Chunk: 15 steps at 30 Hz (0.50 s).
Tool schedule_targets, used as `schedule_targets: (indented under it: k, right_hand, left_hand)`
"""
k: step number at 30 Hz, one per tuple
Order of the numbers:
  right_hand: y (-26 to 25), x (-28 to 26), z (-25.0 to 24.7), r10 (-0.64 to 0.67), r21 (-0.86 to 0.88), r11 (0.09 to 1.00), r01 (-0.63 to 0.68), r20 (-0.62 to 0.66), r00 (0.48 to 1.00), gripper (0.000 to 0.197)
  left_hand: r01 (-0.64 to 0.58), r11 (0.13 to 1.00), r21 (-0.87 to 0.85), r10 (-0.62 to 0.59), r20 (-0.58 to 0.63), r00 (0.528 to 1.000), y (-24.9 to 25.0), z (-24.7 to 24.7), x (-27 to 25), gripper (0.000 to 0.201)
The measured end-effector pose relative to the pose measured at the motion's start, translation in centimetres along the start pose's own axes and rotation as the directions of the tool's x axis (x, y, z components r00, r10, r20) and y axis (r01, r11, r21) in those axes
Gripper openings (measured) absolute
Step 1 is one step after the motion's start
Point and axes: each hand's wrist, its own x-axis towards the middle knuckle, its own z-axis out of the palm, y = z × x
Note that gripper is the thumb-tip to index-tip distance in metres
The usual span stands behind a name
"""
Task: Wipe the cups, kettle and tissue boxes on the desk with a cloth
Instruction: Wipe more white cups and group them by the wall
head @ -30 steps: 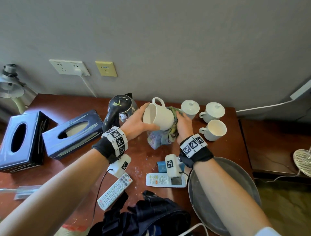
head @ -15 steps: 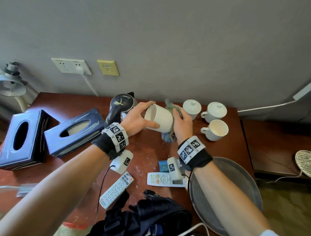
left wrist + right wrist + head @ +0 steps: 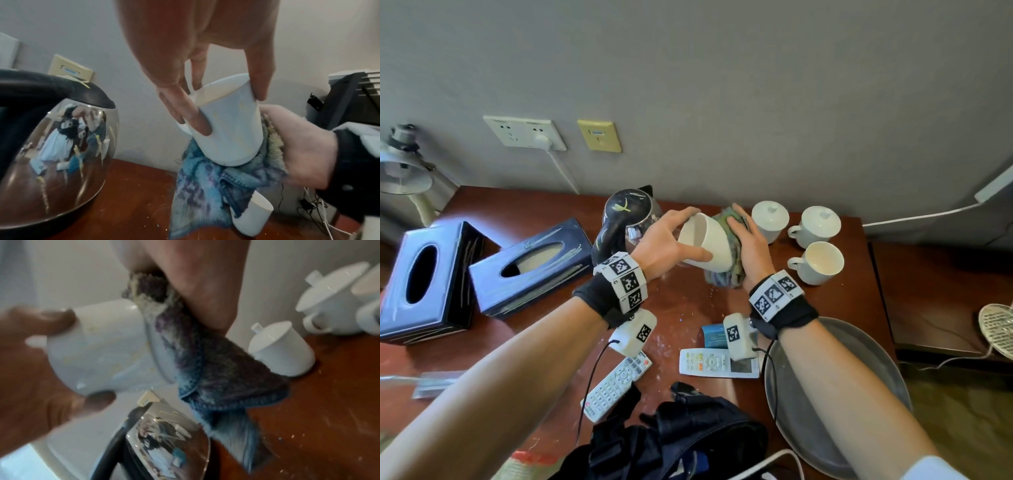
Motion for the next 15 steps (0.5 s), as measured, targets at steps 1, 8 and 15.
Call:
schedule_targets:
  k: [1,8,15]
  right_hand:
    - [-0.1,0.4,0.0,0.051,0.015,0.999,-0.051,-0.025,0.998,0.024]
    - [-0.6,1.2,-1.1,0.397,0.034,0.916,-0.4,0.06,0.916,0.025]
    - [-0.7,0.9,-1.0,0.432,-0.014,0.901,-0.433,0.074,0.899,0.025]
  left_hand:
    - [0.018,1.0,-0.005,-0.018,0.035,0.999,0.0,0.0,0.0,0.084]
    - [0.003,0.971,0.241,-0.055,0.211,0.976,0.0,-1.0,0.4,0.095]
    - [-0.002,0.929,0.37,-0.068,0.178,0.982,-0.2,-0.8,0.7,0.086]
